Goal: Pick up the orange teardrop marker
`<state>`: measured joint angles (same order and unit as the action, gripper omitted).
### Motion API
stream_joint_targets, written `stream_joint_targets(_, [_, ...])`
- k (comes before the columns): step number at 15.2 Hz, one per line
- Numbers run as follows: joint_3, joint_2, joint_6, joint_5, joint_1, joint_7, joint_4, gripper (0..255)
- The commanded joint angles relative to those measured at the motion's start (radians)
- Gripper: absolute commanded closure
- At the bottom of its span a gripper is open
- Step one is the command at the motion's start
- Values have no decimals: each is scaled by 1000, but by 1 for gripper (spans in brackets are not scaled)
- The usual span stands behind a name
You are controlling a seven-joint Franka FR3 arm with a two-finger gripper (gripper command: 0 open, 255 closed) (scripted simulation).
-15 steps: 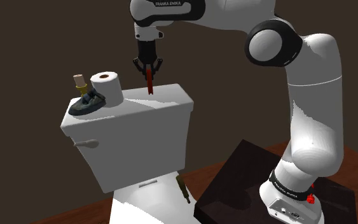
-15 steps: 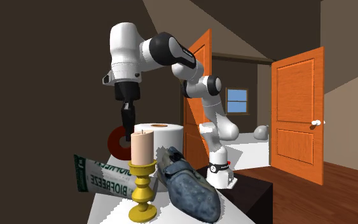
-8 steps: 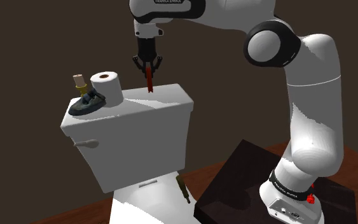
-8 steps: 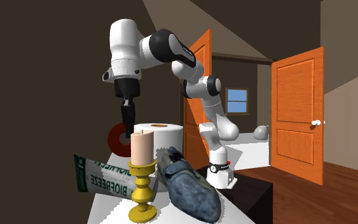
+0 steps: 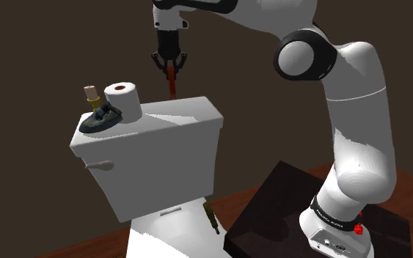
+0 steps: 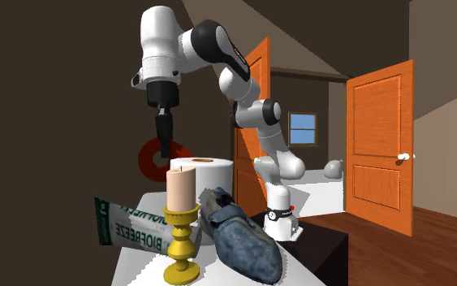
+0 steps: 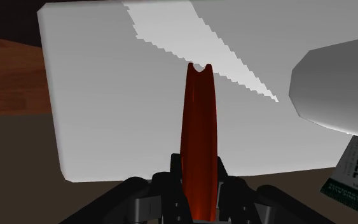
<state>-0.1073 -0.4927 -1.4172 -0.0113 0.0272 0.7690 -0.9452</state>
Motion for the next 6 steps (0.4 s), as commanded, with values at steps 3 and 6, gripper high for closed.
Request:
stream_joint_targets(3, [0,-75,106,7,10,5,181,255])
stream_joint_targets(6, [1,-107,145,9,15,7,252,255])
